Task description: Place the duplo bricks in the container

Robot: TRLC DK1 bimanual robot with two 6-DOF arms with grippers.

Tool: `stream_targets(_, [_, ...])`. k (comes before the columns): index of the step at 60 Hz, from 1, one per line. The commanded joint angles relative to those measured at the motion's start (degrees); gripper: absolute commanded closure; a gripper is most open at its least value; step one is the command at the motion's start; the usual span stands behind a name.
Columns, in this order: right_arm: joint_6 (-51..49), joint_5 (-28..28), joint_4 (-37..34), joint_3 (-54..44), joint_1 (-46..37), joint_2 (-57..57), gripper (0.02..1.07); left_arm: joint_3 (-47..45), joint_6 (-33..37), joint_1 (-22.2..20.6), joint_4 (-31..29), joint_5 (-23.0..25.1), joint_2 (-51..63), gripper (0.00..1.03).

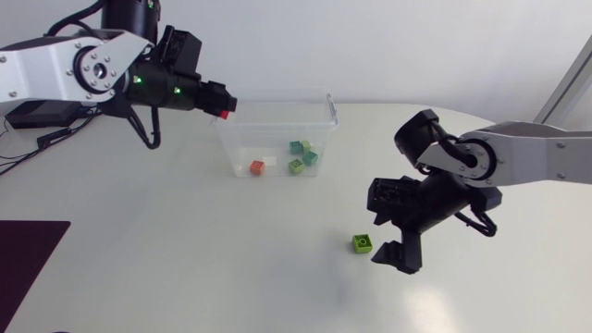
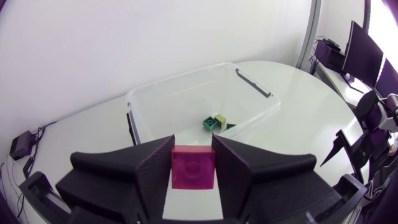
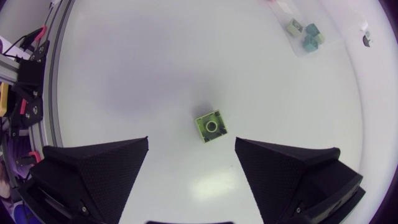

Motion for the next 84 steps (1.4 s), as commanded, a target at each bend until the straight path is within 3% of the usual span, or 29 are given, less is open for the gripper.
stream_targets(1, [-4.11,-0.10,-0.66,1.78,0.39,3.91,0.06,5.06,-1.69,0.36,2.10,0.84,4.80,0.86])
stream_targets(19, [-8.68,-0.01,1.98,5.47,-1.02,12.88,0.07,16.93,-3.18,1.51,4.38,0.84,19.39,0.86])
stream_targets(47, [-16.33,2.98,2.42,10.13,-1.28,19.56,0.07,25.19,-4.33,1.59,6.31,0.49,28.17,0.83])
stream_targets(49, [-17.12,3.24,2.33,10.04,-1.28,19.73,0.08,25.54,-4.41,1.59,6.23,0.23,28.44,0.81])
stream_targets(51, [-17.56,3.59,2.24,9.95,-1.28,19.91,0.11,25.89,-4.50,1.59,6.14,-0.13,28.61,0.73])
stream_targets(52, [-17.91,3.59,2.15,9.95,-1.20,19.91,0.13,26.07,-4.59,1.59,6.05,-0.30,28.70,0.64])
stream_targets(53, [-18.00,3.59,2.15,9.95,-1.20,20.00,0.13,26.07,-4.59,1.59,6.05,-0.30,28.70,0.63])
stream_targets(54, [-18.17,3.68,2.15,9.95,-1.11,20.00,0.14,26.24,-4.77,1.51,5.88,-0.65,28.70,0.43])
stream_targets(55, [-18.35,3.68,2.15,9.95,-1.11,20.00,0.15,26.24,-4.85,1.51,5.88,-0.65,28.61,0.33])
stream_targets(58, [-18.61,3.68,2.15,9.77,-0.76,20.00,0.19,26.42,-5.03,1.59,5.88,-0.65,28.53,0.12])
stream_targets(60, [-18.70,3.68,2.15,9.69,-0.49,20.08,0.21,26.42,-5.12,1.59,5.79,-0.65,28.35,0.05])
stream_targets(63, [-18.79,3.68,2.15,9.51,-0.05,20.08,0.32,26.07,-5.20,1.68,5.79,-0.65,27.65,0.05])
stream_targets(68, [-19.23,3.51,2.15,8.90,0.65,19.73,0.58,24.75,-5.38,1.94,5.79,-0.65,25.45,0.05])
stream_targets(72, [-19.40,3.42,2.15,7.93,1.18,19.20,0.72,23.52,-5.73,2.38,5.79,-0.65,23.08,0.05])
stream_targets(84, [-18.26,3.33,-1.36,7.31,1.97,14.55,0.74,18.95,-6.26,2.91,3.94,-0.74,14.20,0.05])
